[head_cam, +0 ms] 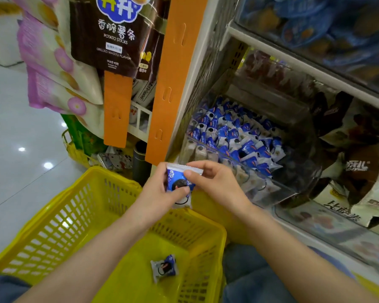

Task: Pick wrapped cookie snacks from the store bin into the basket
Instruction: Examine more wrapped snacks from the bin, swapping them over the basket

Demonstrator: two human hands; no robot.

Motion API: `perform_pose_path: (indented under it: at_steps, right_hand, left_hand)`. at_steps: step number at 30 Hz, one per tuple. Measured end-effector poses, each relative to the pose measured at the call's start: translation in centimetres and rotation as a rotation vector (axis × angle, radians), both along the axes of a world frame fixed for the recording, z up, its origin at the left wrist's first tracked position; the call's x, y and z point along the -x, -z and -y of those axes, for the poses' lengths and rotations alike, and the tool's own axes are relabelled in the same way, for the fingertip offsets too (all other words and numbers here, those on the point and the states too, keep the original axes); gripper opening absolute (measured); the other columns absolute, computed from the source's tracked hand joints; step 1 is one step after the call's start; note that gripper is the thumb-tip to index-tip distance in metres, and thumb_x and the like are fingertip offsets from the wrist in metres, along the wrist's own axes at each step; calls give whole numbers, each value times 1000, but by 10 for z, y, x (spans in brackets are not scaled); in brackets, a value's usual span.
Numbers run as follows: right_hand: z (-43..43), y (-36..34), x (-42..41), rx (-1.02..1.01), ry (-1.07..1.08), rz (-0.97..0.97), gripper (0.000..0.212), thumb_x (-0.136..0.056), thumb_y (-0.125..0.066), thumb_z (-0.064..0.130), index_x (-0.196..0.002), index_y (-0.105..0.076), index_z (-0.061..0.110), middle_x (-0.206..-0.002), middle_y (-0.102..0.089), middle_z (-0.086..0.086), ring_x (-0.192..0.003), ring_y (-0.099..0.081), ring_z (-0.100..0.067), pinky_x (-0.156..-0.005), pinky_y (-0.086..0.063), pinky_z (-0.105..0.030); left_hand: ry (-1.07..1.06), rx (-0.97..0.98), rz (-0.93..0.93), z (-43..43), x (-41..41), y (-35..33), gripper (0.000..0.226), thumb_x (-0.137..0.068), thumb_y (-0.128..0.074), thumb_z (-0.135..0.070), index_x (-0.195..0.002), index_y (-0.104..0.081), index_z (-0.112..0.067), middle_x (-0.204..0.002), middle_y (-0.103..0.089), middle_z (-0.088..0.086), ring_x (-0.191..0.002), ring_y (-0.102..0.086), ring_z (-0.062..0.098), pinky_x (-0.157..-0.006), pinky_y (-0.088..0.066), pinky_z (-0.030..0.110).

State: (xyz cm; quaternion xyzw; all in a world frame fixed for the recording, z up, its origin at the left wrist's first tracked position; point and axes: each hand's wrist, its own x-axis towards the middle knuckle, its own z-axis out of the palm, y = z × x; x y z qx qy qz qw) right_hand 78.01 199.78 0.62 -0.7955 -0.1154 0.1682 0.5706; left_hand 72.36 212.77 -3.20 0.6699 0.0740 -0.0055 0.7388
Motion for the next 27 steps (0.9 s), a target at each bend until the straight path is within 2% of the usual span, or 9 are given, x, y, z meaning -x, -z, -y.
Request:
perform_pose_path:
  at_steps: [4, 6, 8, 11, 16, 19, 23, 25, 27]
  right_hand:
    - [-2, 14, 6, -90, 24, -307, 21, -85, -64, 11, -103, -65, -1, -82, -64, -3, -64, -58, -1, -56, -47, -10]
    - [-3, 16, 6, -123, 24, -362, 9, -85, -64, 13, -92, -67, 7, -80, -64, -1, -66, -58, -4, -56, -47, -10]
    - [-4, 17, 7, -123, 2, -348, 4, -85, -65, 12, -81, -67, 14, -74, -65, -1, -65, -59, -5, -57, -47, -11]
    - [-6, 20, 9, -96, -47, -151, 15, -83, -66, 6, -71, -66, 16, -65, -65, 2, -56, -58, 0, -55, -46, -11]
    - [-6, 25, 12, 200, -76, 371, 8, -80, -70, 22, -73, -67, 25, -71, -65, 10, -66, -57, -1, -61, -45, -16]
    - [-4, 25, 15, 317, -121, 565, 7, -82, -67, 28, -80, -67, 22, -76, -61, 12, -72, -56, -3, -63, -45, -19]
    - [0, 23, 16, 440, -280, 840, 12, -85, -64, 25, -83, -67, 13, -79, -61, 3, -75, -55, -10, -63, -47, -28]
    - [1, 22, 16, 449, -314, 841, 12, -85, -64, 26, -83, -67, 14, -78, -61, 4, -73, -54, -8, -61, -47, -27]
    - [1, 21, 15, 381, -289, 708, 10, -85, -65, 27, -82, -68, 18, -77, -63, 8, -71, -56, -6, -62, -48, -23]
  left_hand:
    - [-41, -49, -17, 1, 6, 4, 20, -84, -64, -11, -99, -54, -19, -98, -67, 7, -84, -66, 9, -70, -53, 24]
    - [-67, -15, -24, 1, 8, 5, 11, -88, -59, -20, -99, -57, -17, -97, -69, 7, -87, -66, 12, -75, -53, 28]
    - [-91, -7, 1, -2, 8, 6, 7, -90, -54, -19, -92, -59, -15, -88, -70, 4, -80, -67, 7, -66, -54, 20]
    - [-128, -65, 19, -6, 9, 9, 17, -92, -52, -17, -77, -59, -20, -67, -68, -3, -64, -65, 2, -51, -49, 15]
    - [-150, -113, 27, -6, 11, 13, 33, -93, -52, -20, -64, -60, -34, -65, -66, -3, -65, -64, 5, -55, -49, 21]
    - [-138, -117, 33, -7, 12, 11, 26, -93, -52, -18, -70, -61, -27, -67, -67, -1, -65, -64, 6, -55, -49, 19]
    - [-127, -50, -50, -8, 15, 11, 23, -93, -52, -16, -70, -57, -16, -61, -63, -4, -60, -62, 3, -50, -47, 17]
    - [-128, -33, -102, -7, 17, 11, 24, -93, -52, -17, -70, -58, -16, -65, -64, 1, -62, -63, 6, -54, -49, 22]
    - [-128, -16, -124, -7, 19, 10, 20, -93, -52, -19, -75, -60, -14, -71, -66, 5, -64, -65, 9, -54, -51, 22]
